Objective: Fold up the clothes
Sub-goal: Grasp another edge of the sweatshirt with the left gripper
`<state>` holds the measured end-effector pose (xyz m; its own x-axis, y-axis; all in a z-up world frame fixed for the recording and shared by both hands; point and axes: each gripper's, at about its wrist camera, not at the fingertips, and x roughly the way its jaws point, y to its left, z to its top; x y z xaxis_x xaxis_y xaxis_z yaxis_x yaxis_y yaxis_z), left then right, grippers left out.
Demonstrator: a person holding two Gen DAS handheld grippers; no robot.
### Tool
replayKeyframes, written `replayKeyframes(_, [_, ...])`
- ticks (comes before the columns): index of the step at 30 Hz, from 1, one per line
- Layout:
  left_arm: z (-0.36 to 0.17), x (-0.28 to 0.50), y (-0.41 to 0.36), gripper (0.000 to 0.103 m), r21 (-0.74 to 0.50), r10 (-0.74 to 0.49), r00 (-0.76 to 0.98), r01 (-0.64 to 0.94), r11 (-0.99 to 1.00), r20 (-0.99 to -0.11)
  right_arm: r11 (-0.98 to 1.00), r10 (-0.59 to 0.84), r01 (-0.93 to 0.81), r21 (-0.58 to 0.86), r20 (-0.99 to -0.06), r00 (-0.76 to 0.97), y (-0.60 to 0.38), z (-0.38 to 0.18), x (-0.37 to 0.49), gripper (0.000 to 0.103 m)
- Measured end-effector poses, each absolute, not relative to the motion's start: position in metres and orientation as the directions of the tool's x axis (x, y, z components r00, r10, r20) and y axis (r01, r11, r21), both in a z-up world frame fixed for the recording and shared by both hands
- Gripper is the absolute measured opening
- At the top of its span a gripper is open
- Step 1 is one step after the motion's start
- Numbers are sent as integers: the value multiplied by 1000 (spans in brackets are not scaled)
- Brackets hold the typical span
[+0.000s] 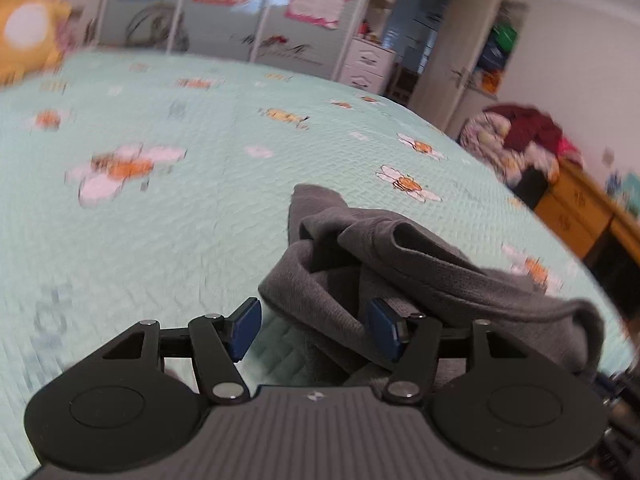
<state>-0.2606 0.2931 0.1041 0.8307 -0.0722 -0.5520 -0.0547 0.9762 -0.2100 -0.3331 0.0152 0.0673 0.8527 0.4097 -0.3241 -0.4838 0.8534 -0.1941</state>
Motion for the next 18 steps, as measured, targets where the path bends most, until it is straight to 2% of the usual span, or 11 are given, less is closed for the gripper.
replayKeyframes(3, [107,-254,279,64,-84,-58,855,17,996,-515,858,406,-479,-187,-325,854,11,63,-334,12])
replayKeyframes(5, [104,-246,272,70,27,-46,871,68,997,-489,865,397,-469,-180,-327,857,7,61,-333,11])
replayKeyframes(9, [98,-235,258,72,228,-30,885,152,962,-465,881,363,-437,-182,-332,870,-1,55,-332,10])
replayKeyframes(15, [92,-219,233,73,367,-94,883,285,885,-461,911,301,-374,-175,-340,891,-19,51,-325,8])
replayKeyframes(16, [91,-217,227,73,396,-100,884,303,867,-456,916,285,-359,-179,-338,897,-21,50,-323,2])
replayKeyframes(18, [89,-213,216,73,452,-114,887,335,827,-448,926,264,-336,-175,-338,903,-28,49,-318,2])
